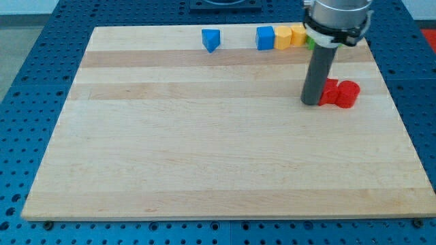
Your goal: Move your arm towards the center of the board
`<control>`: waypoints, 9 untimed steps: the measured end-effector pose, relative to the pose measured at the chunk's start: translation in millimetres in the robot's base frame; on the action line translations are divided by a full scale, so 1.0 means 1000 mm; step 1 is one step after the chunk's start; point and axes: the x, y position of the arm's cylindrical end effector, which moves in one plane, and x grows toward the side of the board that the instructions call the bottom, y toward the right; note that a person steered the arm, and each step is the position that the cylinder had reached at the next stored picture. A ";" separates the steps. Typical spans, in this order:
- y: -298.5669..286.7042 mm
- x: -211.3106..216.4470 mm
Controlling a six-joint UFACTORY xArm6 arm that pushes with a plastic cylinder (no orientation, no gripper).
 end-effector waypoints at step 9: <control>-0.094 -0.002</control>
